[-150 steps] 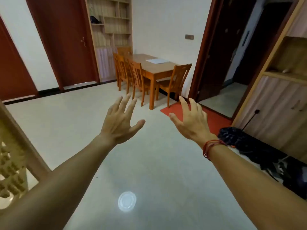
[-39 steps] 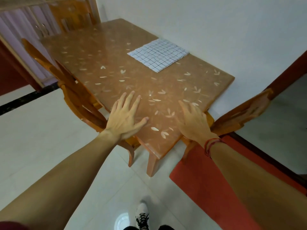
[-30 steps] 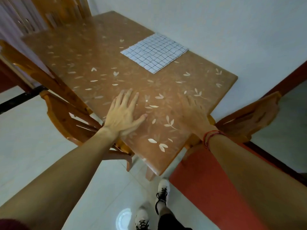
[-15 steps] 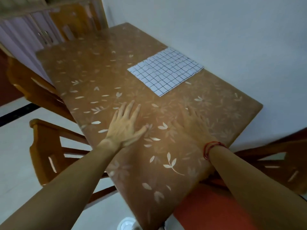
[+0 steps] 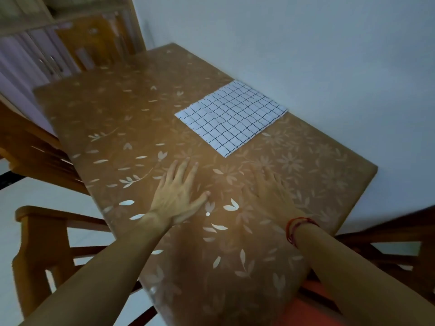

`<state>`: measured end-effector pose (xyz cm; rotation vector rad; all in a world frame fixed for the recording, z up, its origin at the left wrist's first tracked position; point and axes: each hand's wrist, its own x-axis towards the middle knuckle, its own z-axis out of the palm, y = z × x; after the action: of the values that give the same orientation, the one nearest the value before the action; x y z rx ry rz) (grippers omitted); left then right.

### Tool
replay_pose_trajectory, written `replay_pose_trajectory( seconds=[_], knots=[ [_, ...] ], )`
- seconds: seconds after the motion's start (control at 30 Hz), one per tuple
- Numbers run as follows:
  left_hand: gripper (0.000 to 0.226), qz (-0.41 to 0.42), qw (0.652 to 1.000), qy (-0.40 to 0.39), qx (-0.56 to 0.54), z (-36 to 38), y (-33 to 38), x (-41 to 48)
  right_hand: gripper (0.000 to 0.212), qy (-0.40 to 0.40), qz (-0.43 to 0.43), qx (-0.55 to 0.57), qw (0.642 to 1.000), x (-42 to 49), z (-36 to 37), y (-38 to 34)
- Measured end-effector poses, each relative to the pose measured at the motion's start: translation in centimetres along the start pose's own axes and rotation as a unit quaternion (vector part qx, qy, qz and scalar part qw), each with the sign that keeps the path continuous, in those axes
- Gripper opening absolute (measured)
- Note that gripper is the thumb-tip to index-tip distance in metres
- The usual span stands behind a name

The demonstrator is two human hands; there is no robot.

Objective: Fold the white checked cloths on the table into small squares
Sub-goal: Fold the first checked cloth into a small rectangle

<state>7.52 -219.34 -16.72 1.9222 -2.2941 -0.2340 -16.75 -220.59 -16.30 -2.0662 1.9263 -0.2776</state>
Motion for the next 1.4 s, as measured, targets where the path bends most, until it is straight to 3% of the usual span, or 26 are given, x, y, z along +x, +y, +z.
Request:
replay_pose_trajectory(
  seconds=[0.2, 0.87, 1.4],
  knots=[
    [0.084, 0.022, 1.000, 0.010, 0.012, 1.8, -2.2, 3.4, 0.053, 0.014, -0.001, 0.004, 1.000, 3.1, 1.3, -0.2],
    [0.080, 0.025, 0.999, -0.007, -0.033, 13.1, -7.7, 22.9, 0.066, -0.019, -0.004, -0.046, 0.999, 22.6, 11.0, 4.1],
    [0.072, 0.033, 0.998, -0.025, -0.038, 18.2, -7.0, 30.0, 0.071, -0.027, -0.032, -0.052, 0.998, 27.7, 16.6, 4.8]
  ],
)
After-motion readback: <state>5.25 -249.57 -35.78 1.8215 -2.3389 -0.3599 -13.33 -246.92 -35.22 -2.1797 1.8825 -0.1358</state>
